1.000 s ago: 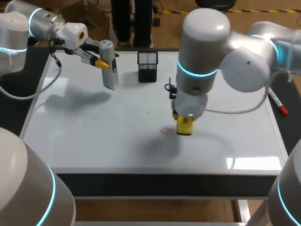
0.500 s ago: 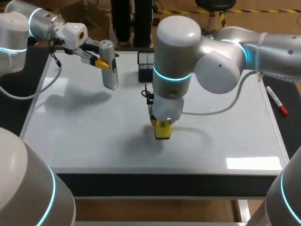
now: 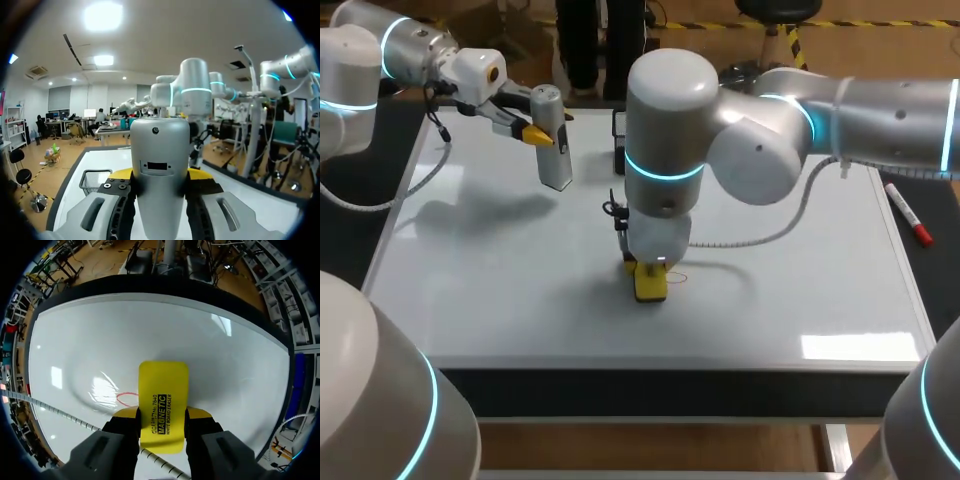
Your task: Pick up the inspection probe, press it on each red-marked spot on the whiteboard one by one, put down the probe, pick up the eraser, and wipe off all the red marks.
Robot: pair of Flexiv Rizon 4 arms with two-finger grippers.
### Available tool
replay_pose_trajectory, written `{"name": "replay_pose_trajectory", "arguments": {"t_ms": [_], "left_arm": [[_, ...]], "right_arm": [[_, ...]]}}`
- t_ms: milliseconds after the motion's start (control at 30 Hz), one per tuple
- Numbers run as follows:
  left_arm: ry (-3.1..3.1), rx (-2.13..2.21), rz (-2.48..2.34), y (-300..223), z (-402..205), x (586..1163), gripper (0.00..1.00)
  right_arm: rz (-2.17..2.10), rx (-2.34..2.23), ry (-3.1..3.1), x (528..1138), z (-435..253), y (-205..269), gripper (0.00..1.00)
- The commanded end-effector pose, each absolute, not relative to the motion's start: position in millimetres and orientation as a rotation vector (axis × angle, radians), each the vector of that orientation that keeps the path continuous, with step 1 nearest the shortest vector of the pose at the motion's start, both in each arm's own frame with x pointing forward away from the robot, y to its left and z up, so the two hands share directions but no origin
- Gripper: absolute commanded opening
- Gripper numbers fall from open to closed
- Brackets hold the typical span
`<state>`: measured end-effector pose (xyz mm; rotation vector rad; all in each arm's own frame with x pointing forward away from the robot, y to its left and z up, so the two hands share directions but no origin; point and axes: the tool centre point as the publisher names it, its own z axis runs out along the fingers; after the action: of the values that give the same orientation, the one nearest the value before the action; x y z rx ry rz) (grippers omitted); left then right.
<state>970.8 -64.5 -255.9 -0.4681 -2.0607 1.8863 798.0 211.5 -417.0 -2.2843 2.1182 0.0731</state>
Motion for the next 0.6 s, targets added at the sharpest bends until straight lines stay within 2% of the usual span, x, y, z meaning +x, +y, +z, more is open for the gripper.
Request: {"name": "replay_pose_trajectory", "arguments": {"t_ms": [33, 600], "left_arm": [[-2.061, -0.47, 1.883, -64, -254, 971, 0.0], [-2.061, -0.47, 1.883, -64, -254, 971, 0.0]], "right_arm": [[0.091, -2.291, 2.114, 801, -424, 212, 0.0], [0.106, -2.267, 2.205, 804, -441, 186, 0.0]]}}
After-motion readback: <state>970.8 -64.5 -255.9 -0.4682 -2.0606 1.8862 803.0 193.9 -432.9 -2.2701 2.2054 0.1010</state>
